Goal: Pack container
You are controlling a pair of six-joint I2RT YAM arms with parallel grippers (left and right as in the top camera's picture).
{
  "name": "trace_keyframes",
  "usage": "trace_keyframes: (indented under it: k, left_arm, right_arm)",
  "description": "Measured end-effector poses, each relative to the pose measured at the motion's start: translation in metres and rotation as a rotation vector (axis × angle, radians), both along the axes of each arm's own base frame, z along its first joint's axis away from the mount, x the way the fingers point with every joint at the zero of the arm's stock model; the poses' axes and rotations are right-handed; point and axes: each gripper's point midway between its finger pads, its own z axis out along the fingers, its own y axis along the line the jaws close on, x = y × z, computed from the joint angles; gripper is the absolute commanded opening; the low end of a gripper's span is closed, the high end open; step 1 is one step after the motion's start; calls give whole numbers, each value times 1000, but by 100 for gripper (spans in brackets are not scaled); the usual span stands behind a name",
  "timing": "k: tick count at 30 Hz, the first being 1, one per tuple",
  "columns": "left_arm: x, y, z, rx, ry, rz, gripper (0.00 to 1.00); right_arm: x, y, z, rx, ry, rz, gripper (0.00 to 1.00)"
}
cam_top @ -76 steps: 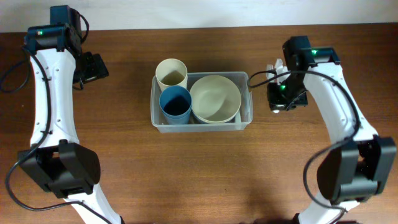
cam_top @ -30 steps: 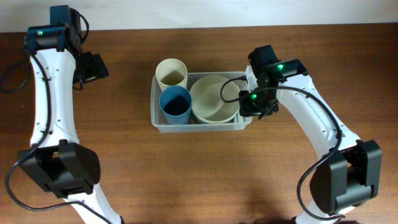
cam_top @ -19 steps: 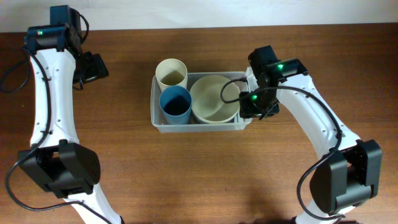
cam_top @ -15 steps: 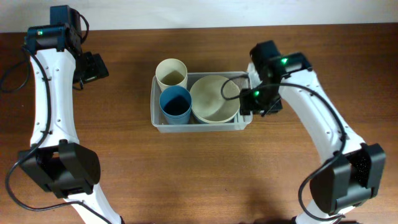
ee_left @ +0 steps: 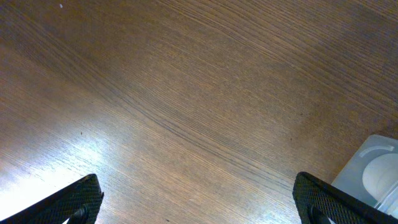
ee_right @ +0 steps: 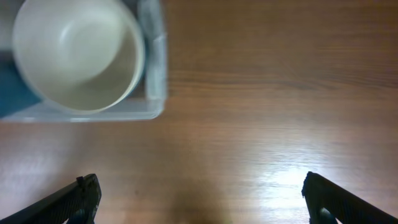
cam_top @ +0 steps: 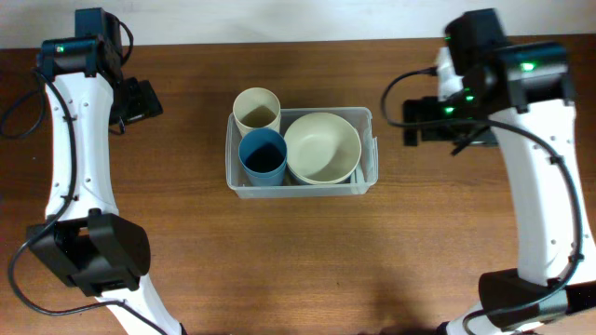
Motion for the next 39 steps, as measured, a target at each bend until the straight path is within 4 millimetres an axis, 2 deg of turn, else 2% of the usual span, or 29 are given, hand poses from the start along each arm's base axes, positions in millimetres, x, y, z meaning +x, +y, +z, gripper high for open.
trace_keyframes:
  k: [5, 11, 18, 23, 26, 28, 31, 34, 36, 38, 39]
  left_arm:
    - [0, 0, 0, 0, 0, 0, 100]
    - [0, 0, 0, 0, 0, 0, 100]
    - [0, 0, 0, 0, 0, 0, 100]
    - [0, 0, 0, 0, 0, 0, 100]
    - [0, 0, 0, 0, 0, 0, 100]
    - [0, 0, 0, 0, 0, 0, 100]
    - [0, 0, 0, 0, 0, 0, 100]
    - [0, 0, 0, 0, 0, 0, 100]
    - [0, 0, 0, 1, 0, 0, 100]
    - [0, 0, 0, 0, 0, 0, 100]
    - [0, 0, 0, 0, 0, 0, 100]
  right_arm:
    - [2, -28, 1, -15, -4, -79, 99]
    - [3, -36, 1, -45, -6, -93, 99]
    - [3, -48, 1, -108, -4, 21, 99]
    - [-3, -77, 8, -124, -19, -7, 99]
    - [-15, -93, 24, -128, -68, -25, 99]
    - [-24, -100, 43, -129, -142, -44, 99]
    - [-22, -104, 93, -152, -395, -54, 99]
    - [-29, -91, 142, -164, -655, -23, 99]
    - [-40, -77, 165, -163, -811, 15, 99]
    - [-52, -63, 175, -156, -958, 60, 99]
    - [-57, -57, 174, -151, -1009, 78, 99]
